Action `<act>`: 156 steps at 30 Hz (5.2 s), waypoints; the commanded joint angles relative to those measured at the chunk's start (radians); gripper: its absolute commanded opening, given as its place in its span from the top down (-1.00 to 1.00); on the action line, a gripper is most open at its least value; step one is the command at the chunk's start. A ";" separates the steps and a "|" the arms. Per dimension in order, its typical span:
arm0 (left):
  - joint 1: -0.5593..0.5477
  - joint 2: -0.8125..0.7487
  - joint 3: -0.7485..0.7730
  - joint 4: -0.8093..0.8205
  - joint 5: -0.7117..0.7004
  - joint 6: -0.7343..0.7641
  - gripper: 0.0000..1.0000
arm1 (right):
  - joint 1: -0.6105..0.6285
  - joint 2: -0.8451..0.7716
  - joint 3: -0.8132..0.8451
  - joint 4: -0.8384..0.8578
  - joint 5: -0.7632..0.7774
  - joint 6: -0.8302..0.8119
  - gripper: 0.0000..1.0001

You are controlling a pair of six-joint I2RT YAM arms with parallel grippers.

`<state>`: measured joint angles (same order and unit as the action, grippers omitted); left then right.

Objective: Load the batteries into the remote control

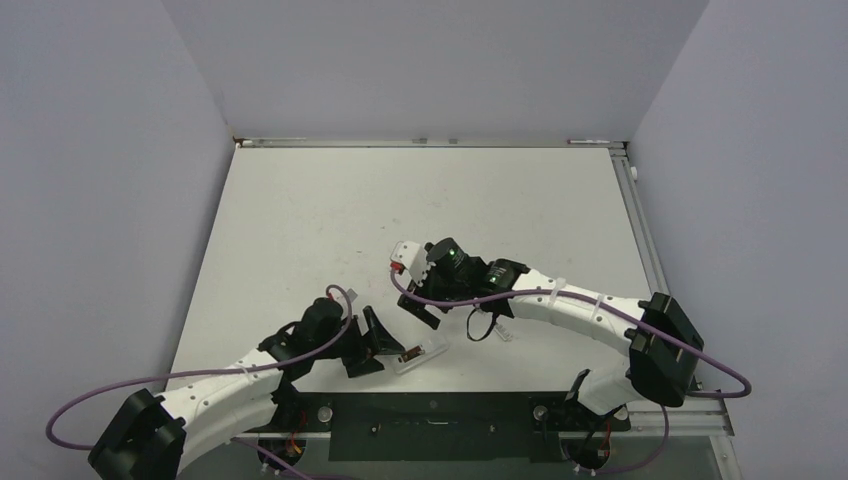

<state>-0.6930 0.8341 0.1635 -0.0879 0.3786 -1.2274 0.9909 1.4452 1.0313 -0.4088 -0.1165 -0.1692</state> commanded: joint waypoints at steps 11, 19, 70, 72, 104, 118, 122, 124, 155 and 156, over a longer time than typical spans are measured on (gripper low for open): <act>-0.010 0.160 0.077 0.072 0.020 0.046 -0.61 | -0.133 -0.038 -0.043 0.095 -0.198 0.106 -0.89; -0.007 0.253 0.139 0.073 0.023 0.087 -0.60 | -0.124 -0.058 -0.065 0.045 -0.096 0.169 -0.89; 0.254 0.169 0.390 -0.336 -0.077 0.361 -0.61 | 0.027 0.023 -0.064 -0.011 -0.068 0.143 -0.88; 0.260 0.137 0.381 -0.357 -0.075 0.357 -0.61 | 0.029 0.051 -0.051 -0.010 -0.079 0.124 -0.88; 0.292 -0.036 0.298 -0.422 -0.017 0.323 -0.61 | 0.047 0.250 0.062 0.025 -0.074 0.074 -0.80; 0.300 -0.033 0.294 -0.417 -0.012 0.325 -0.61 | 0.052 0.271 0.044 0.024 -0.045 0.064 -0.79; 0.301 -0.032 0.289 -0.414 -0.009 0.325 -0.61 | 0.071 0.282 0.038 0.014 -0.025 0.053 -0.79; 0.300 -0.031 0.289 -0.411 -0.008 0.325 -0.61 | 0.080 0.290 0.035 0.011 -0.016 0.052 -0.78; 0.306 -0.023 0.254 -0.368 0.020 0.322 -0.61 | 0.094 0.165 0.048 0.002 0.145 0.135 -0.79; 0.306 -0.021 0.252 -0.365 0.022 0.322 -0.61 | 0.094 0.155 0.047 0.000 0.152 0.139 -0.79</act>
<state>-0.3923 0.8124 0.4194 -0.5014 0.3763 -0.9085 1.0763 1.6783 1.0569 -0.4175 -0.0368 -0.0628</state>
